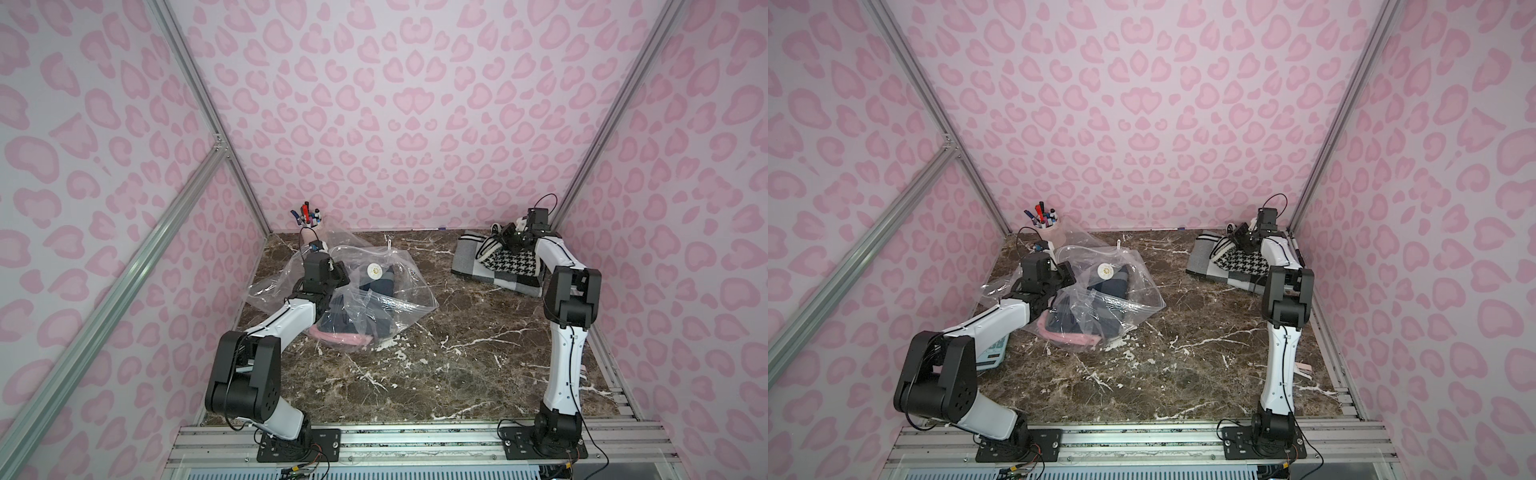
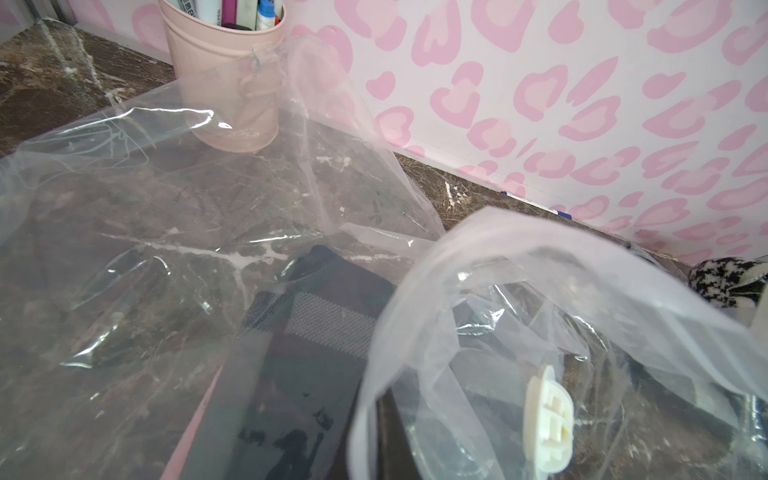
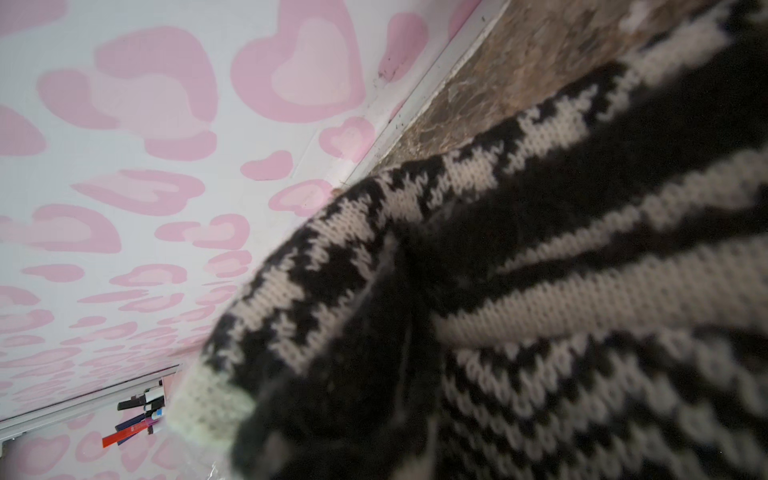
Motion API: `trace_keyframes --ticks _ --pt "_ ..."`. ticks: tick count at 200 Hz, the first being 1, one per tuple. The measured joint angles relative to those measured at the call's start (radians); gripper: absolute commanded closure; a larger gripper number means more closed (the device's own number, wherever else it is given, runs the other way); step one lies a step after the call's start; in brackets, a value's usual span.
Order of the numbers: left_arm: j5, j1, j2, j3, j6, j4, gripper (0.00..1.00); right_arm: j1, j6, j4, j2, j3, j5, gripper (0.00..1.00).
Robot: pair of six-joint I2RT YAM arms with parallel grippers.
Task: Take the blanket out of the vacuum bag
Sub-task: Place the blanket at the corner of the board.
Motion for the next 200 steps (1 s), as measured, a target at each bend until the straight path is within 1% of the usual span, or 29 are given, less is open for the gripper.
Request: trace_keyframes --ticks 67,69,73,83,88,91,94,100,111,134,152,179,200 --pt "0.004 0.0 0.0 0.0 0.0 0.0 0.96 0.004 0.007 0.007 0.014 0.034 -0.01 1.0" --pt "0.004 0.0 0.0 0.0 0.0 0.0 0.96 0.004 0.007 0.008 0.014 0.034 -0.011 0.98" --pt "0.004 0.0 0.0 0.0 0.0 0.0 0.96 0.004 0.006 0.01 0.014 0.037 -0.014 0.91" --pt "0.006 0.0 0.0 0.0 0.0 0.0 0.96 0.004 0.007 0.017 0.014 0.04 -0.021 0.69" --pt "0.007 0.0 0.0 0.0 0.0 0.0 0.96 0.004 0.007 0.022 0.014 0.041 -0.028 0.47" --pt "0.008 0.0 0.0 0.0 0.0 0.0 0.96 0.004 0.007 0.024 0.014 0.043 -0.031 0.38" --pt "0.009 0.0 0.0 0.0 0.0 0.0 0.96 0.005 0.007 0.027 0.014 0.043 -0.037 0.3" --pt "0.011 0.0 0.0 0.0 0.0 0.001 0.96 0.005 0.006 0.031 0.016 0.048 -0.046 0.23" --pt "0.013 0.0 0.001 0.0 0.0 0.001 0.96 0.007 0.002 0.033 0.021 0.062 -0.063 0.15" --pt "0.019 -0.001 0.003 0.0 0.0 0.001 0.96 0.014 -0.032 0.027 0.019 0.081 -0.079 0.1" --pt "0.019 -0.002 0.003 0.0 0.0 0.001 0.96 0.018 -0.043 0.021 -0.021 0.051 -0.083 0.07" --pt "0.02 -0.004 0.011 0.0 0.0 0.006 0.96 0.02 -0.06 0.068 -0.091 -0.027 -0.091 0.07" --pt "0.024 -0.007 0.018 0.0 0.0 0.009 0.96 0.024 -0.048 0.133 -0.09 -0.102 -0.119 0.07"
